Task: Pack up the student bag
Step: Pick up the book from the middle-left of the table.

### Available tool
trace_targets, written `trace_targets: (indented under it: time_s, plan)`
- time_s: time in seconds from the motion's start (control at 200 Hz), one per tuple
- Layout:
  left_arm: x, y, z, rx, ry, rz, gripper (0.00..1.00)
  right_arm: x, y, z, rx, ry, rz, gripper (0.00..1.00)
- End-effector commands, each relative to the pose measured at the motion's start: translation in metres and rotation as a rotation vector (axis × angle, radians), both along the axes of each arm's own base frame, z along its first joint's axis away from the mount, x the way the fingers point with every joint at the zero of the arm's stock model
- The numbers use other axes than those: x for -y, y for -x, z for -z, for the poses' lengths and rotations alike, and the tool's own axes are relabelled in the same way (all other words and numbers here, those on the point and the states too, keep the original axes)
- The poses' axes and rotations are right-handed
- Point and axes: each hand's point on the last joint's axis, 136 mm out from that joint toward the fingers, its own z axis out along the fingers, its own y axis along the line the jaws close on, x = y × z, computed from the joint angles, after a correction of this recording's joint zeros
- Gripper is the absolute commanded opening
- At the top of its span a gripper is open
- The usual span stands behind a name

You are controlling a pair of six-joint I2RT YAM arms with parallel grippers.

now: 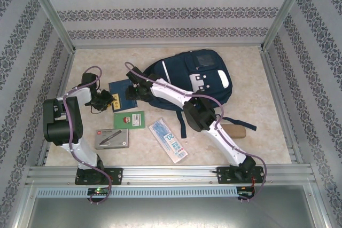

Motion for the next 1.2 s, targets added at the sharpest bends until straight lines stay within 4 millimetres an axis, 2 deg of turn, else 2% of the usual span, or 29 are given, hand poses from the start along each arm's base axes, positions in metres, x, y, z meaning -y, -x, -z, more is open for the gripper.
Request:
trace_targets:
  time_s: [0.0, 0.06, 0.18, 0.3, 0.375, 0.465, 0.559, 0.639, 0.769, 0.874, 1.004, 1.109, 1.199]
  plan:
    - [0.0, 0.011, -0.004, -0.019, -0.01, 0.019, 0.26, 0.042, 0.016, 0.039, -0.079, 0.222, 0.072, 0.48]
    - [0.001, 0.011, -0.004, -0.018, -0.009, 0.021, 0.26, 0.051, 0.012, 0.039, -0.062, 0.241, 0.09, 0.48]
    - [0.003, 0.012, -0.001, -0.02, 0.003, 0.022, 0.24, 0.045, 0.01, 0.042, -0.088, 0.192, 0.086, 0.49]
    - [0.007, 0.012, 0.002, -0.016, 0.027, 0.022, 0.22, 0.007, 0.02, 0.037, -0.153, 0.005, -0.009, 0.49]
    - [0.011, 0.012, 0.003, -0.016, 0.043, 0.027, 0.22, -0.021, 0.028, 0.026, -0.19, -0.139, -0.063, 0.5]
    - [0.015, 0.012, 0.006, -0.017, 0.065, 0.029, 0.22, -0.048, 0.036, 0.003, -0.21, -0.295, -0.132, 0.49]
    - [0.016, 0.013, 0.007, -0.017, 0.074, 0.026, 0.22, -0.067, 0.038, -0.029, -0.213, -0.448, -0.176, 0.47]
    - [0.017, 0.013, 0.005, -0.012, 0.074, 0.027, 0.22, -0.075, 0.035, -0.058, -0.198, -0.565, -0.192, 0.45]
    - [0.016, 0.01, 0.0, -0.001, 0.068, 0.033, 0.22, -0.08, 0.034, -0.098, -0.171, -0.695, -0.241, 0.42]
    - [0.015, 0.009, -0.002, 0.0, 0.064, 0.035, 0.22, -0.078, 0.035, -0.114, -0.156, -0.719, -0.26, 0.41]
    - [0.014, 0.008, -0.003, 0.0, 0.058, 0.037, 0.22, -0.071, 0.033, -0.107, -0.146, -0.682, -0.238, 0.36]
    - [0.014, 0.006, -0.007, 0.009, 0.056, 0.039, 0.22, -0.059, 0.027, -0.094, -0.155, -0.638, -0.189, 0.18]
    - [0.014, 0.004, -0.014, 0.021, 0.057, 0.038, 0.24, -0.046, 0.02, -0.096, -0.13, -0.624, -0.153, 0.06]
